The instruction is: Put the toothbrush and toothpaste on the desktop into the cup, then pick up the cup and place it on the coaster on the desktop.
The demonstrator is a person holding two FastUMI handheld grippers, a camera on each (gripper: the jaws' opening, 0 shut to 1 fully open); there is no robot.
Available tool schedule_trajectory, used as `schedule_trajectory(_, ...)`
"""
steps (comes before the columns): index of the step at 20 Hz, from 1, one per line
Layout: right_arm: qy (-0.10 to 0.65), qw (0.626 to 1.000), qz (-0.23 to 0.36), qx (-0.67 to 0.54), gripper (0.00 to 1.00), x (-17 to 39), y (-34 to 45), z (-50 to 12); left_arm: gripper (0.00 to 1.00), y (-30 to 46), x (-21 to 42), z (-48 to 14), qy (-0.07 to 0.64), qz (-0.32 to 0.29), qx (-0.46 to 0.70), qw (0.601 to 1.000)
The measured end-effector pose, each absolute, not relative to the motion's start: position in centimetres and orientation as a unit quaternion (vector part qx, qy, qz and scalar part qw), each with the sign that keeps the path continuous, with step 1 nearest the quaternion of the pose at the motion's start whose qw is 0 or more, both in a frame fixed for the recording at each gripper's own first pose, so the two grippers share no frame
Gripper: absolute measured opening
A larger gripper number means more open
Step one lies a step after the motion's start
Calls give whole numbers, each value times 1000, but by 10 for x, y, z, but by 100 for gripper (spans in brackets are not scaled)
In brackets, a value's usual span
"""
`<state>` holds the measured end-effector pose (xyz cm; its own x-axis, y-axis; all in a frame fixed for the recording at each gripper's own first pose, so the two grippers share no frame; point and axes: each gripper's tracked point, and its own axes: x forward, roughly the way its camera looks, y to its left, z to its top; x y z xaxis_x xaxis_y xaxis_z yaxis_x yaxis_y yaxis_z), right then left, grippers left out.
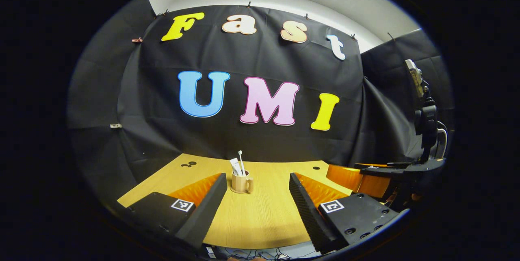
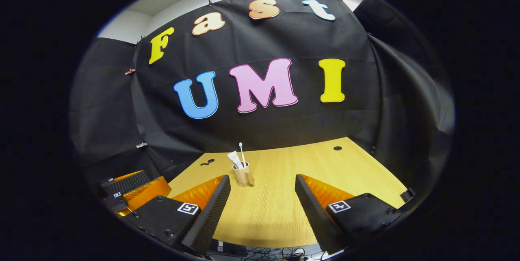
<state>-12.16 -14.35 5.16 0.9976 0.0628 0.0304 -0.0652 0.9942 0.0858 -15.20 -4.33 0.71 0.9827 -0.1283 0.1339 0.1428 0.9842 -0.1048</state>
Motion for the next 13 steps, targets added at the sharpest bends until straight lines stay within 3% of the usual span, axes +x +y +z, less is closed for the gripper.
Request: schedule_trajectory(13, 6, 999, 21, 40, 98, -121, -132, 33, 98, -30, -150, -4, -47, -73, -50, 995)
